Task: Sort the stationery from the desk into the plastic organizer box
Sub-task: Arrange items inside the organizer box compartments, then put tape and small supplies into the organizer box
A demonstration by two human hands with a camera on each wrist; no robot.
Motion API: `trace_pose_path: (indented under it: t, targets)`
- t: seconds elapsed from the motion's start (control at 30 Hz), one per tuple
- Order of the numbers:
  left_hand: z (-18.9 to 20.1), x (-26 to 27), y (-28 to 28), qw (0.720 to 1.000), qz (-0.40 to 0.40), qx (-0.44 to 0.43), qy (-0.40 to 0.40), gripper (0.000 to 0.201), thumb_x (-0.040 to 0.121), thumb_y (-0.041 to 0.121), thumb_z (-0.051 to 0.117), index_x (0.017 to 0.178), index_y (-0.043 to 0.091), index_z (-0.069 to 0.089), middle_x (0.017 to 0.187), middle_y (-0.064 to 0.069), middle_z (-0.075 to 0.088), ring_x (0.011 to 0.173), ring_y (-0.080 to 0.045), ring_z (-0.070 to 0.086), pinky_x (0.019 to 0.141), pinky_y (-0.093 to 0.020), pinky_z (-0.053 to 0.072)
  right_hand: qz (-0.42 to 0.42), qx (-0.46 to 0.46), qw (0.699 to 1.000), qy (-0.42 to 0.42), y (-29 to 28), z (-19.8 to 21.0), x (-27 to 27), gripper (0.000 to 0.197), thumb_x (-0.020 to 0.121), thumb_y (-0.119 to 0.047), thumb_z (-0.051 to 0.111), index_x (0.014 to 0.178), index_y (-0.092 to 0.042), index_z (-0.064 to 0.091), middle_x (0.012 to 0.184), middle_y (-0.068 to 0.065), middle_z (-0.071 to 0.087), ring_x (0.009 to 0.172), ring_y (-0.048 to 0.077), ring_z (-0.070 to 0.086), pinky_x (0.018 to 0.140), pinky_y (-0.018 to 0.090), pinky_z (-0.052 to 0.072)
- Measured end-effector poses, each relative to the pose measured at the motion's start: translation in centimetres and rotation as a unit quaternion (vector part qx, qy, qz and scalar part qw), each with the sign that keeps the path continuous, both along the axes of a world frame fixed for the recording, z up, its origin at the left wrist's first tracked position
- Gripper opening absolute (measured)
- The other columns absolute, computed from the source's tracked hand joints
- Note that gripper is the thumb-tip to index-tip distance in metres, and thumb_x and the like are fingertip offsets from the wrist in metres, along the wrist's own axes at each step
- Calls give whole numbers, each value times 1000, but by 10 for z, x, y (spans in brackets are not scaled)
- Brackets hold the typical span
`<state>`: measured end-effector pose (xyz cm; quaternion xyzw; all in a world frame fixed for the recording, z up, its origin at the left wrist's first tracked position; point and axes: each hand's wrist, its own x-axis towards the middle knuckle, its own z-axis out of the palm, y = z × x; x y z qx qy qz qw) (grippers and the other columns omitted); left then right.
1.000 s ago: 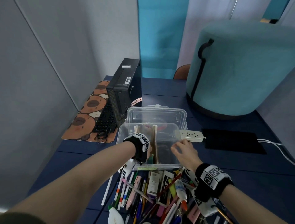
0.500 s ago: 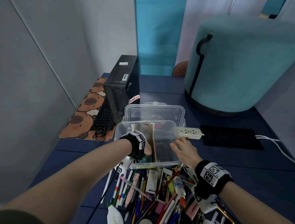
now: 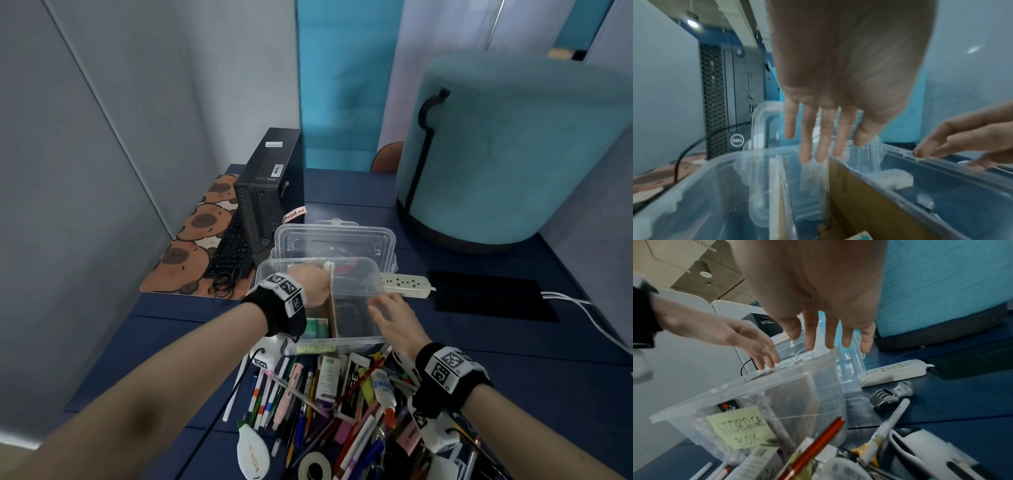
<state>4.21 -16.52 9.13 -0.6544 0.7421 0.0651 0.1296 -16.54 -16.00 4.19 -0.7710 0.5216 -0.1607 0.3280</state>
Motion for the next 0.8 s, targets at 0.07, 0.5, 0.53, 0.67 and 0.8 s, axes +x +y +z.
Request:
trace_pose_path:
  t: [0.07, 0.5, 0.53, 0.67, 0.8]
  targets:
    - [10, -4, 20, 991, 24, -129, 29, 30, 98, 26, 32, 105, 16, 59, 83, 1, 61, 68, -17, 54, 79, -36, 50, -18, -50, 998, -18, 9, -4, -7, 25, 97, -23, 51, 119, -19, 60, 119, -3, 49, 118, 16, 45, 104, 35, 37]
    - [-101, -56, 147, 991, -60, -29, 117, 47, 90, 32, 46, 135, 33, 34, 140, -7, 34, 128, -29, 34, 98, -51, 42, 109, -58, 964, 237, 114, -49, -38, 45, 93, -40, 47, 137, -33, 41, 141, 2, 32, 130, 26, 33, 106, 40, 33]
    - [-111, -56, 148, 993, -33, 20, 112, 57, 90, 41, 47, 141, 42, 21, 149, -7, 24, 136, -31, 25, 104, -58, 33, 118, -47, 962, 243, 121, -56, -40, 46, 94, -37, 46, 139, -32, 38, 148, 2, 25, 134, 28, 30, 107, 42, 33]
    - [-119, -57, 151, 995, -7, 37, 96, 70, 89, 48, 50, 147, 35, 14, 152, -6, 23, 140, -30, 23, 111, -58, 23, 85, -22, 980, 176, 128, -66, -54, 44, 94, -9, 44, 133, -29, 46, 148, 3, 26, 124, 28, 46, 98, 34, 45]
    - [-111, -45, 157, 997, -4, 7, 81, 45, 93, 28, 51, 136, 14, 44, 152, -11, 21, 139, -32, 24, 114, -44, 25, -7, 13, 994, 106, 121, -60, -62, 41, 94, -3, 42, 127, -23, 56, 128, 0, 46, 107, 18, 53, 93, 25, 42]
